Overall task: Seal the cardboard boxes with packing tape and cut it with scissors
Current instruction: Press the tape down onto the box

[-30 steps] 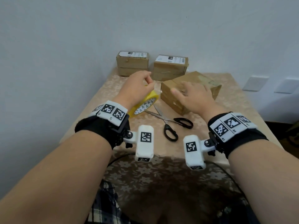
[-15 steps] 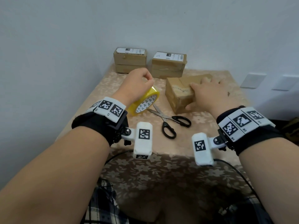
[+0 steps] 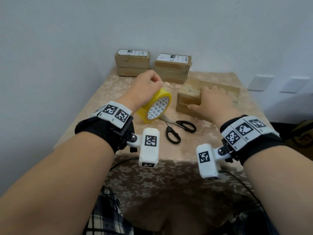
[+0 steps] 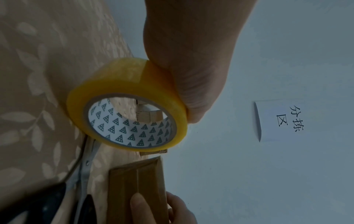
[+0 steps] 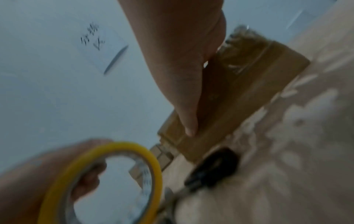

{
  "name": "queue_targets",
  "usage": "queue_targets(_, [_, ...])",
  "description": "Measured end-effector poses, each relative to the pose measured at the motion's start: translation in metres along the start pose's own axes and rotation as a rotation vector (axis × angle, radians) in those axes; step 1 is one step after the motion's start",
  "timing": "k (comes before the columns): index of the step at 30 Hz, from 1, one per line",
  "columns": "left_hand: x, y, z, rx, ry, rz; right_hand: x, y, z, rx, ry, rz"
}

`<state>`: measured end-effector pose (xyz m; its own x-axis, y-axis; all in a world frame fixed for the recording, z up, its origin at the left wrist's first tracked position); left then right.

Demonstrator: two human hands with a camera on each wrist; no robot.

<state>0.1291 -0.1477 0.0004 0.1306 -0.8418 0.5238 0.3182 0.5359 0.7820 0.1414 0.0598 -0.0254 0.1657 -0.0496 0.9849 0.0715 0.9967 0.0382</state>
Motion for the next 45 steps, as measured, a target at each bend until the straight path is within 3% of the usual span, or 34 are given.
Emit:
queue_targets(2, [-0.003, 0.003, 0.001, -0.002, -0.007, -0.001, -0.003, -0.009, 0.003, -0.102, -0.010, -0.046])
queue_targets(4, [-0.006, 0.005, 0.002, -0.012, -0.004, 0.002, 0.003, -0.015, 0.007, -0.133, 0.010, 0.060])
queue_targets(7, [-0.009, 0.009, 0.003, -0.045, 0.001, -0.012, 0.026, -0.020, 0.006, -0.047, 0.109, 0.616])
queue_targets(10, [-0.013, 0.014, 0.004, -0.083, -0.046, -0.002, 0.042, -0.030, -0.007, 0.141, 0.061, 1.022])
queue_targets(13, [-0.016, 0.019, 0.002, -0.128, -0.097, 0.038, 0.036, -0.031, -0.004, 0.132, 0.012, 1.095])
queue_targets(19, [-0.016, 0.032, -0.003, -0.169, -0.186, 0.213, 0.040, -0.026, 0.010, -0.052, 0.198, 1.115])
queue_targets(22, [-0.018, 0.036, -0.006, -0.168, -0.138, 0.307, 0.040, -0.025, 0.012, -0.183, 0.225, 1.214])
queue_targets(26, [-0.010, 0.034, -0.007, -0.154, -0.016, 0.142, 0.037, -0.022, 0.009, -0.276, 0.144, 1.337])
queue_targets(30, [-0.003, 0.033, -0.008, -0.210, -0.004, 0.054, 0.040, -0.013, 0.011, -0.236, 0.104, 1.349])
queue_targets(33, [-0.001, 0.038, -0.006, -0.232, -0.074, 0.086, 0.042, -0.010, 0.017, -0.199, 0.148, 1.187])
queue_targets(38, [-0.001, 0.037, -0.002, -0.248, -0.172, 0.384, 0.055, 0.004, 0.027, -0.166, 0.278, 0.955])
queue_targets(45, [-0.023, 0.038, 0.001, -0.226, -0.242, 0.508, 0.043, 0.024, 0.034, -0.159, 0.128, 0.819])
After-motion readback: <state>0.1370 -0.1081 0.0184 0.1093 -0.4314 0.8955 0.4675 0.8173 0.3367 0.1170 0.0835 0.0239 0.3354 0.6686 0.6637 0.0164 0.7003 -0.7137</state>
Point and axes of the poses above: each hand's wrist, its own z-axis towards the middle knuckle, its own x-axis out of the back of the hand, y = z × x, the point moved 1 cm from there along z, towards the middle knuckle, and after that the axes turned 4 degrees about y, right-handed, at the moved point
